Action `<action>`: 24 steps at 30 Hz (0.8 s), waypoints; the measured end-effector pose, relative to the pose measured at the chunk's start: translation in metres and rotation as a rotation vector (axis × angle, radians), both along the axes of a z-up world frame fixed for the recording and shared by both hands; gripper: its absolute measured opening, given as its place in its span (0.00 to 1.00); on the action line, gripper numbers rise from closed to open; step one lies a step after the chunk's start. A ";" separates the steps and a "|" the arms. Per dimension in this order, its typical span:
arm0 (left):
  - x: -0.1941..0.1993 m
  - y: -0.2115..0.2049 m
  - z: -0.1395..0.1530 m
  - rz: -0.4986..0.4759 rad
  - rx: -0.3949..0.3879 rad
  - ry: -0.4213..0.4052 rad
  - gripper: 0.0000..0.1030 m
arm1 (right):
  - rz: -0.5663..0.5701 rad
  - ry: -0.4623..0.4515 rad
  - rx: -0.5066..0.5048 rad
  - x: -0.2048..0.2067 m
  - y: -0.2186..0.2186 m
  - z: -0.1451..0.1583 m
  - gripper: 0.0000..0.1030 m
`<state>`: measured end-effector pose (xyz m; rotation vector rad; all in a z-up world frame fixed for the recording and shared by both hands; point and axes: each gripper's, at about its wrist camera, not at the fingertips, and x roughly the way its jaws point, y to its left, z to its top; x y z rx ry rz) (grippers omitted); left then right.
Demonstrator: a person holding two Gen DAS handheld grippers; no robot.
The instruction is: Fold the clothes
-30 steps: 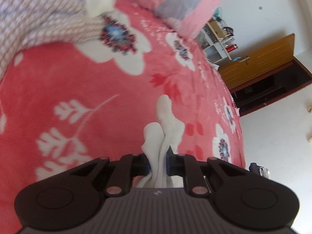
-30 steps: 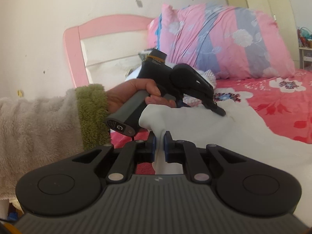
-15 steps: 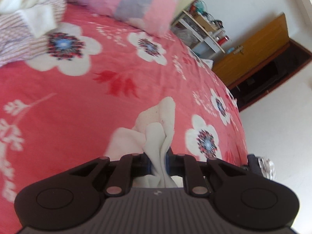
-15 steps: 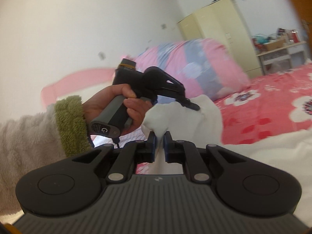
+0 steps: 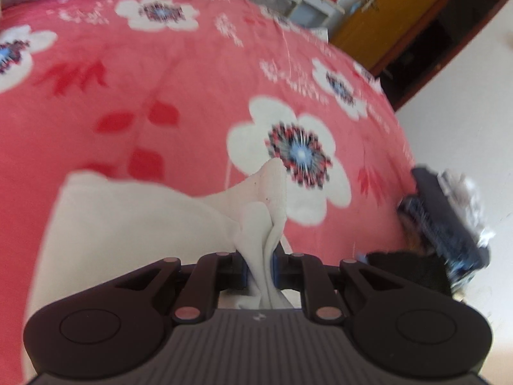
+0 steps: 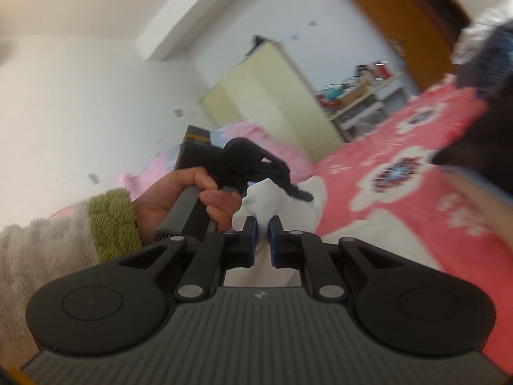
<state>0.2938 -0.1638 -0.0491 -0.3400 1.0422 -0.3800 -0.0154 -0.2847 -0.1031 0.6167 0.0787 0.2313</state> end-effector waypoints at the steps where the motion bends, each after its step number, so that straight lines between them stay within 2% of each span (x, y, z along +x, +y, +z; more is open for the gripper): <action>1: 0.000 -0.006 -0.008 -0.002 0.006 0.010 0.14 | -0.019 0.011 0.013 -0.001 -0.006 -0.006 0.06; 5: -0.003 -0.021 -0.032 -0.024 0.037 0.002 0.16 | -0.059 0.054 0.075 -0.011 -0.026 -0.032 0.06; 9: -0.008 -0.018 -0.037 -0.074 -0.022 -0.024 0.36 | -0.067 0.107 0.130 -0.019 -0.033 -0.056 0.06; 13: -0.029 0.000 -0.014 -0.125 -0.094 -0.087 0.47 | -0.053 0.169 0.236 -0.016 -0.043 -0.080 0.06; 17: -0.070 0.038 0.019 -0.200 -0.131 -0.171 0.54 | -0.008 0.183 0.334 -0.013 -0.053 -0.092 0.09; 20: -0.106 0.079 0.039 -0.232 -0.083 -0.225 0.57 | 0.021 0.195 0.333 -0.017 -0.054 -0.088 0.09; 24: -0.154 0.127 0.044 -0.263 0.073 -0.269 0.57 | -0.012 0.220 0.184 -0.034 -0.052 -0.066 0.10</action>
